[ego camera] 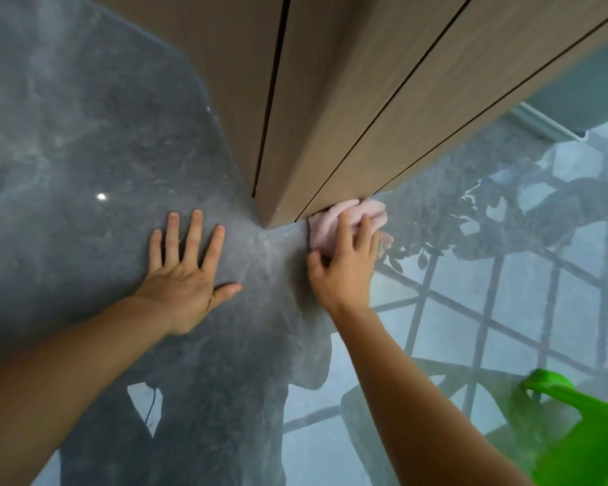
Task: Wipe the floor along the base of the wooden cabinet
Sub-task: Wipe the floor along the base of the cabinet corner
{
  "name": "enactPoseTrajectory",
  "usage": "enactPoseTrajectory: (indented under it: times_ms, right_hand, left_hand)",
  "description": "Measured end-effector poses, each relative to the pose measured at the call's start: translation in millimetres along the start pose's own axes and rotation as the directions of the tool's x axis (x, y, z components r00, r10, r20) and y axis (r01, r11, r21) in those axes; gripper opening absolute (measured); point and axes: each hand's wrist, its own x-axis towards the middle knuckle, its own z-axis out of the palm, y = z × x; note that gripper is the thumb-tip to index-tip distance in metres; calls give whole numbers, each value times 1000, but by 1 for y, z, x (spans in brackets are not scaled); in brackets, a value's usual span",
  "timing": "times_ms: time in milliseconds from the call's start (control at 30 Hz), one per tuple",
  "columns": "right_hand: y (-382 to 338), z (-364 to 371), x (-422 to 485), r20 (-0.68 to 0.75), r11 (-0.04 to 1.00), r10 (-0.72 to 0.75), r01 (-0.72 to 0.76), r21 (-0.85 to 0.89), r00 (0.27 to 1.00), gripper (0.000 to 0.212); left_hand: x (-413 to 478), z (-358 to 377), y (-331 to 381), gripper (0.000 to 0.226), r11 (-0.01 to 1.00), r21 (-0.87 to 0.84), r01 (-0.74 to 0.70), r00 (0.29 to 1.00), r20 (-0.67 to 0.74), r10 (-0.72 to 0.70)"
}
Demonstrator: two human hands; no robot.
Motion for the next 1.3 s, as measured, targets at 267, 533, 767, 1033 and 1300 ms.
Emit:
enactPoseTrajectory:
  times_ms: [267, 533, 767, 1033, 1300]
  right_hand:
    - [-47, 59, -83, 215, 921, -380, 389, -3, 900, 72]
    - [-139, 92, 33, 313, 800, -533, 588, -116, 786, 69]
    - [-247, 128, 160, 223, 840, -468, 509, -188, 855, 60]
    - [-164, 92, 61, 190, 821, -494, 527, -219, 849, 64]
    - [-60, 55, -93, 278, 869, -419, 470, -152, 864, 64]
  left_hand:
    - [-17, -2, -39, 109, 995, -50, -84, 976, -208, 72]
    - [-42, 25, -102, 89, 966, -110, 234, 913, -316, -257]
    - [-41, 29, -103, 83, 971, -115, 211, 873, -425, -240]
    - [-42, 27, -101, 84, 969, -58, 240, 869, -432, -242]
    - [-43, 23, -99, 86, 965, -56, 254, 895, -365, -257]
